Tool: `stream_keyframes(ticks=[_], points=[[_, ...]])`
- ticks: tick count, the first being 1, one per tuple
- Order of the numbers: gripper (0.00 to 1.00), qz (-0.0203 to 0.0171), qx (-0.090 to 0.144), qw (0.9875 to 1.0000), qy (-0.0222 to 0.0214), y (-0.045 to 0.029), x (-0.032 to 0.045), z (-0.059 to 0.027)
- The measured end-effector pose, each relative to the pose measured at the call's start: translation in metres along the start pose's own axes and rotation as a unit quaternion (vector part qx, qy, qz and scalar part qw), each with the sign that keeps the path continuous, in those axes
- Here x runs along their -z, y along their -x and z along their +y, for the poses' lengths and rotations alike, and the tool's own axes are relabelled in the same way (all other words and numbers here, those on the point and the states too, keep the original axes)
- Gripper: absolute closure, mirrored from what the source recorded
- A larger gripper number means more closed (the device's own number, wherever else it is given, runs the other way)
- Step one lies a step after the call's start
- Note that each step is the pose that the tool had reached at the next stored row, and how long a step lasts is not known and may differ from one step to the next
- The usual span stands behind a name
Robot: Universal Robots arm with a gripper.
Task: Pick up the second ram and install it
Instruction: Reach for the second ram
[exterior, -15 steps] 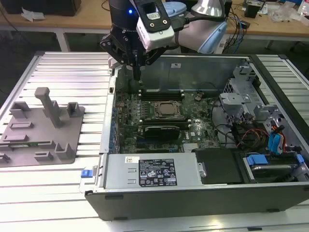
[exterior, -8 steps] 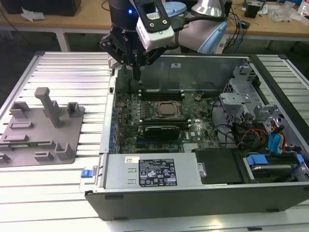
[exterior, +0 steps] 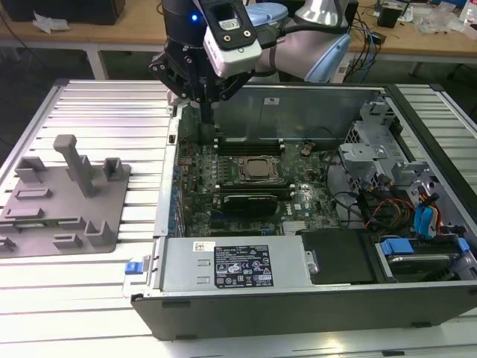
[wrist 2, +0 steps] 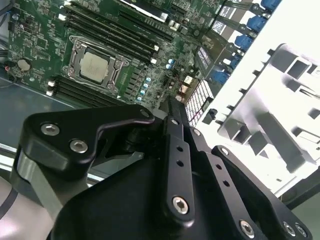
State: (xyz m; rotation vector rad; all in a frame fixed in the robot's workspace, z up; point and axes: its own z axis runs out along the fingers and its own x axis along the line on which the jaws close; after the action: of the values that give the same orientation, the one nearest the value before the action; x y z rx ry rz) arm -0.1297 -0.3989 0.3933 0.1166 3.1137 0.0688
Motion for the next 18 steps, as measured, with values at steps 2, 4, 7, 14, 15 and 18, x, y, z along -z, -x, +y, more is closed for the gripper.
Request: stream_keyframes(ticks=[2,4,7,14,15,18], points=[[0.92,0.0,0.0,1.0,0.0,-0.0044,0.0001,-0.0003],[0.92,0.0,0.0,1.0,0.0,-0.0072,0.0001,-0.0005],[0.92,0.0,0.0,1.0,0.0,-0.0116,0.0003,-0.0008],[0.92,0.0,0.0,1.0,0.0,-0.0272,0.0007,-0.002],[0.92,0.0,0.0,1.0,0.0,-0.0301,0.0008,-0.0022],[0.92,0.0,0.0,1.0,0.0,-0.0366,0.0009,-0.0027]])
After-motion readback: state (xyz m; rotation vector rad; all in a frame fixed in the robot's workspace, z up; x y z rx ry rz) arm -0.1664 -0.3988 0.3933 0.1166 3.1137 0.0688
